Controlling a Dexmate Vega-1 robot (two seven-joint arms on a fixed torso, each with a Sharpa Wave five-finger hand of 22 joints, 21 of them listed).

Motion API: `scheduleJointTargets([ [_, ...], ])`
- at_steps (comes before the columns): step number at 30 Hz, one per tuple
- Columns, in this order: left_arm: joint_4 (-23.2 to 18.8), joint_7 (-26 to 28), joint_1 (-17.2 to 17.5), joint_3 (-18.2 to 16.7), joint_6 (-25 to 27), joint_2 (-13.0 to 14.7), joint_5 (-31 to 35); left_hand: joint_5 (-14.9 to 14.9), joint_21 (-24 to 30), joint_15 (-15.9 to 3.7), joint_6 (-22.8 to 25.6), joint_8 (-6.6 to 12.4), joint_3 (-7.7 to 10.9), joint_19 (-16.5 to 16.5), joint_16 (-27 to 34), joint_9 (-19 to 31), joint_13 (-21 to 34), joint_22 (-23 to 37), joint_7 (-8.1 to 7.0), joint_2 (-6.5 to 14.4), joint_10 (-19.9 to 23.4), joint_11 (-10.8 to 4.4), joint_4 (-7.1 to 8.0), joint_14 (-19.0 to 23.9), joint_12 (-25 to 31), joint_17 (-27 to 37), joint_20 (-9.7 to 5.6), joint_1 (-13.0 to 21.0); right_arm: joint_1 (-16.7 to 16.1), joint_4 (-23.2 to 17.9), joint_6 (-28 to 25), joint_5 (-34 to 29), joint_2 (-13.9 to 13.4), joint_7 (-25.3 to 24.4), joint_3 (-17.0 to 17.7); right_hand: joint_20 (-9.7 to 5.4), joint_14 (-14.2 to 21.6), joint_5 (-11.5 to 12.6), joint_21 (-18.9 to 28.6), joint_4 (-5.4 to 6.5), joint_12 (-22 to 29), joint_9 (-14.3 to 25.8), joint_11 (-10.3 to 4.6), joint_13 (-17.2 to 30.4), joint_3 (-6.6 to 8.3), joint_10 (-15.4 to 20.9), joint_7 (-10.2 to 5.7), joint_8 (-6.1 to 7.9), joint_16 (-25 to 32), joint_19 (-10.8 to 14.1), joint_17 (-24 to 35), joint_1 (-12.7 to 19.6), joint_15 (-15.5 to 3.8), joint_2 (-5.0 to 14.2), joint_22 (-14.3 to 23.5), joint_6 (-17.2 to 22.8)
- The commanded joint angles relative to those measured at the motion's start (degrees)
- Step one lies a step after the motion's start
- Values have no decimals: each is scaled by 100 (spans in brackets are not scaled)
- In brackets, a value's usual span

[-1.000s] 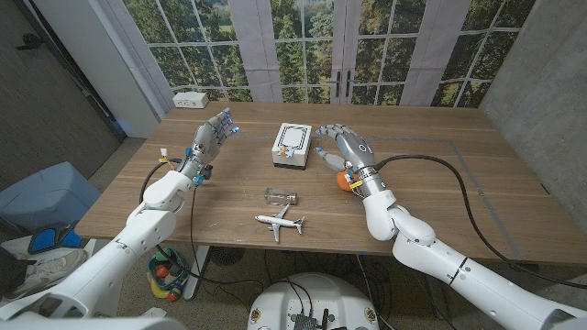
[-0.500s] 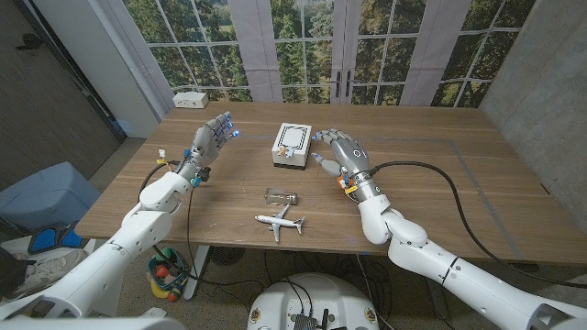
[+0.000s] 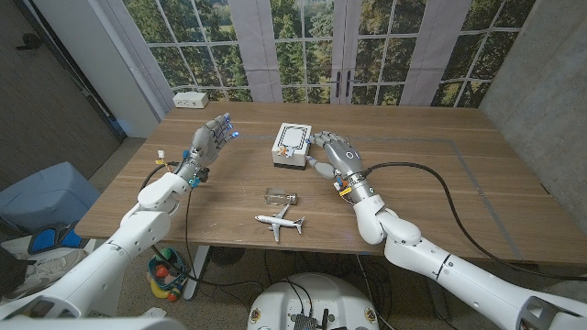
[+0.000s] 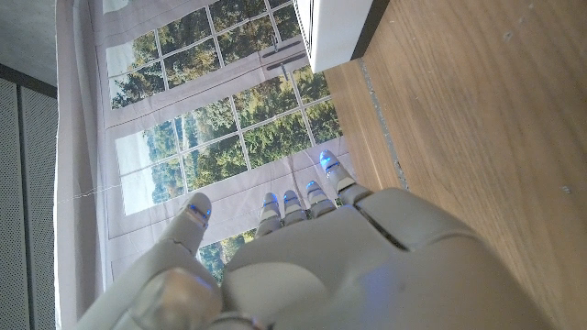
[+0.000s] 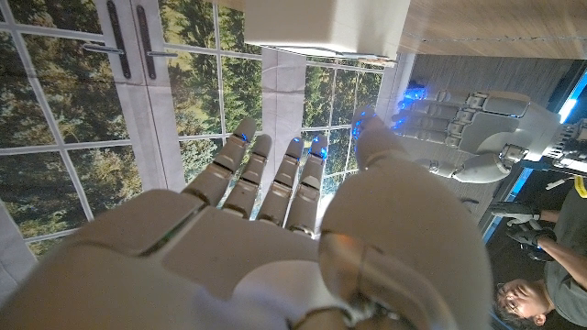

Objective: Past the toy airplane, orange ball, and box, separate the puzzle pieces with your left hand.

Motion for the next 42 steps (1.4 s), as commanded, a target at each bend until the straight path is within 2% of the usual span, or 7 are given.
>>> scheduleJointTargets([
  [1,61,-69,-14,-20,-6,-22,-46,-4,-18,-302,18,-5,-38,23,-16,23,14,12,-20,4,3,-3,1,16,-15,21,-473,-56,308,452,186,-114,148,-107,-244,-107,8,-12,8,-6,36,25,-64,23,-20,17,-30,44,42,60,30,144,-961,15,26,67],
  [13,-10,-36,9,-23,79,2,-60,-1,-60,-306,23,-8,-58,36,-19,23,14,13,-24,4,8,-10,9,11,-14,21,-460,-58,517,852,254,-110,278,-214,-405,-136,-25,-9,2,-10,-20,27,-103,50,-45,-106,-64,35,66,62,76,278,-984,20,28,87],
  [22,-71,-16,19,-24,130,19,-64,1,-87,-305,25,-9,-68,45,-20,23,14,14,-28,5,3,-11,12,10,-16,20,-426,-57,643,1135,289,-82,334,-312,-518,-133,-234,-6,-49,32,-180,33,-87,89,-138,-489,-137,-43,47,-46,156,386,-913,16,33,-13],
  [26,-95,-11,25,-29,116,26,-51,1,-96,-304,26,-9,-72,50,-21,23,14,14,-28,5,3,-3,13,9,-16,19,-424,-56,710,1273,386,-49,369,-423,-560,-137,-241,-7,-56,30,-183,34,-89,97,-158,-496,-234,-32,58,-59,174,419,-917,13,33,39],
  [33,-113,-38,48,-41,124,41,-78,3,-120,-310,26,-11,-82,59,-21,23,14,15,-22,4,1,-3,14,10,-17,18,-394,-54,845,1495,491,-69,445,-533,-680,-150,-248,-8,-55,34,-186,35,-94,103,-172,-504,-215,-38,67,-49,190,445,-935,19,34,44],
  [42,-96,-52,56,-56,119,36,-103,4,-148,-299,20,-14,-94,66,-24,23,14,15,-21,0,-10,-4,15,5,-20,17,-382,-54,1083,2002,657,-26,666,-799,-831,-182,-265,-20,-54,16,-210,35,-136,113,-195,-561,-228,-47,76,-37,212,523,-976,9,35,54],
])
